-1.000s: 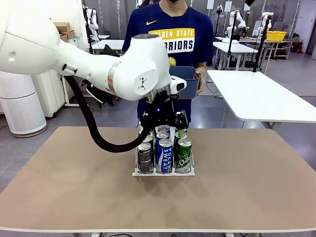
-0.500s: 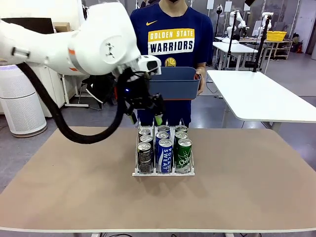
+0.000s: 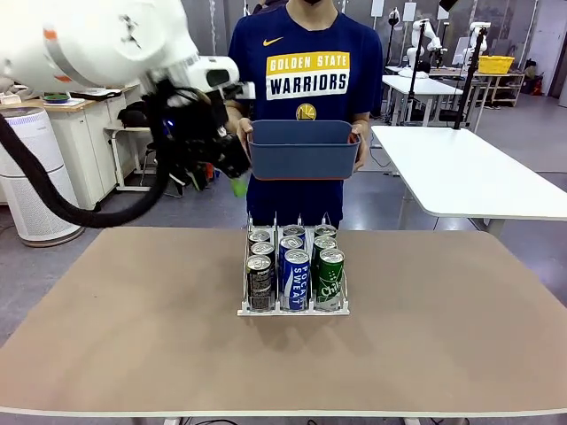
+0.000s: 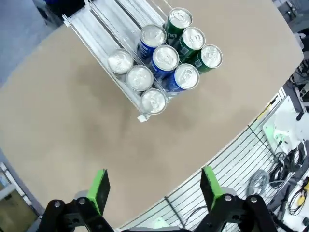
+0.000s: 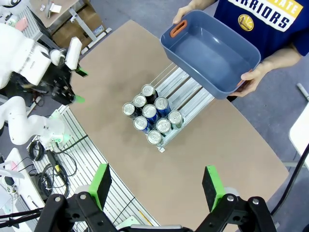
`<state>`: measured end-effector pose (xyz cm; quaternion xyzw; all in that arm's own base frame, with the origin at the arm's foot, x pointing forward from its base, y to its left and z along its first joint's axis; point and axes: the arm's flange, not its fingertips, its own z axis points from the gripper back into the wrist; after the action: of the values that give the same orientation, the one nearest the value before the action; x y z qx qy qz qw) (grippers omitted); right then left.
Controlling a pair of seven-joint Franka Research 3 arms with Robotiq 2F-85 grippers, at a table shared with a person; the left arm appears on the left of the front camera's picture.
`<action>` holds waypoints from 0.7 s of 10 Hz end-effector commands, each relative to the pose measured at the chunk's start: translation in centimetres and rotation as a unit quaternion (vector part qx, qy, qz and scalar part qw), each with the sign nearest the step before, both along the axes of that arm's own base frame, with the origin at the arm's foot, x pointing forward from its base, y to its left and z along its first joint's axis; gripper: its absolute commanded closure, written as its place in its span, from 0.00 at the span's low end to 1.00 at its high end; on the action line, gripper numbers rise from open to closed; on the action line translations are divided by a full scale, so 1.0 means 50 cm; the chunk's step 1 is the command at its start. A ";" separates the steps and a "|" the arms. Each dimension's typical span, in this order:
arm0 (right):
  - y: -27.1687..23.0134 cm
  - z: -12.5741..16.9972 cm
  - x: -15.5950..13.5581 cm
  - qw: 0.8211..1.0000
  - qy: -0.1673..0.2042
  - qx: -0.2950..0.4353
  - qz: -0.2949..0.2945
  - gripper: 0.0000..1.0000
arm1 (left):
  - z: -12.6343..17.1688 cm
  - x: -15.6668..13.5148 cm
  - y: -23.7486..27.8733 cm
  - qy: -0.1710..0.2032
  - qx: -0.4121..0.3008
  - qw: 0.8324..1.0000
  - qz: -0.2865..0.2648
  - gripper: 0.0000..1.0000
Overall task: Fill the beverage cans into the dispenser.
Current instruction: Place the picked Ionic drink in the line of the Automatic Can Dispenser with the same cans.
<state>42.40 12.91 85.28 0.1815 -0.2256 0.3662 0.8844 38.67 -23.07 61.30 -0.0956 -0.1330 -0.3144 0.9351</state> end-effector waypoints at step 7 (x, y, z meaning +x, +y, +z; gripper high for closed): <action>-0.001 0.000 -0.001 1.000 0.004 0.004 0.001 0.00 | 0.219 -0.015 0.079 -0.106 0.014 0.994 -0.013 0.00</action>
<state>42.40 12.91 85.28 0.1815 -0.2256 0.3662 0.8844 37.82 -19.21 73.35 -0.0462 -0.2364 -0.3379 0.9098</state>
